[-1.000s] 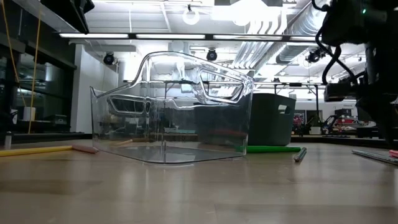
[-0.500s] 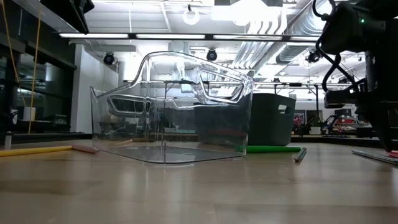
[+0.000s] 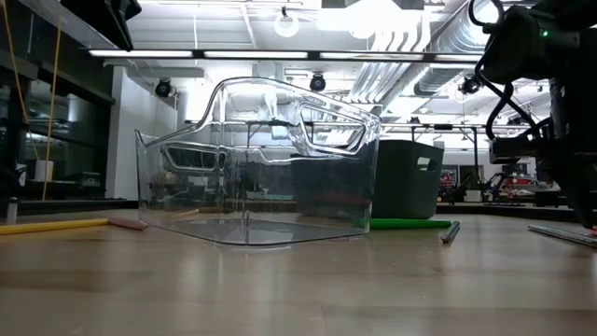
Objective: Sort pens & pencils
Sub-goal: Put the orange pen into the blue bin
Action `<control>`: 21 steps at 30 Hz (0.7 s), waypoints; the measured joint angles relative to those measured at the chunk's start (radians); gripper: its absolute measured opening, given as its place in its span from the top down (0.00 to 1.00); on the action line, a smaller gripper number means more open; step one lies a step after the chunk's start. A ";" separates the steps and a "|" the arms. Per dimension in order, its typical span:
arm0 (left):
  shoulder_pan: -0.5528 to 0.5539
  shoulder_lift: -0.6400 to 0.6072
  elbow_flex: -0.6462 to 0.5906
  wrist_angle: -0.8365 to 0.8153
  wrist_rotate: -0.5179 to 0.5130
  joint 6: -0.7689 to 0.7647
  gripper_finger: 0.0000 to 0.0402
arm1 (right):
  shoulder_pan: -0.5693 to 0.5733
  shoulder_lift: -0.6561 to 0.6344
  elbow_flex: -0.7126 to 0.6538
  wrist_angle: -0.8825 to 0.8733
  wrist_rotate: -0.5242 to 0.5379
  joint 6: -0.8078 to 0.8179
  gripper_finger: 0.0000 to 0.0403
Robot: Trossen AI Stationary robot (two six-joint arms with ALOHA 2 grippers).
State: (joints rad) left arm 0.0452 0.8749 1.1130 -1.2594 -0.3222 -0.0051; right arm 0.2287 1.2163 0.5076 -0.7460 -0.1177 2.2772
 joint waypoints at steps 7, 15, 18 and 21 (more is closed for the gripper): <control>0.000 0.000 0.000 0.000 0.000 0.000 0.87 | -0.027 0.000 0.000 0.008 0.024 -0.008 0.77; 0.000 0.000 0.000 0.000 0.000 0.000 0.87 | -0.039 0.000 0.000 0.018 0.034 -0.014 0.77; 0.000 0.000 0.000 0.000 0.000 0.000 0.87 | -0.039 0.000 0.000 0.018 0.033 -0.015 0.77; 0.000 0.000 0.000 0.000 0.000 0.000 0.87 | -0.039 0.000 0.000 0.022 0.032 -0.015 0.77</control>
State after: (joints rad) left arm 0.0452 0.8749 1.1130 -1.2591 -0.3225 -0.0050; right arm 0.1894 1.2163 0.5076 -0.7244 -0.0855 2.2620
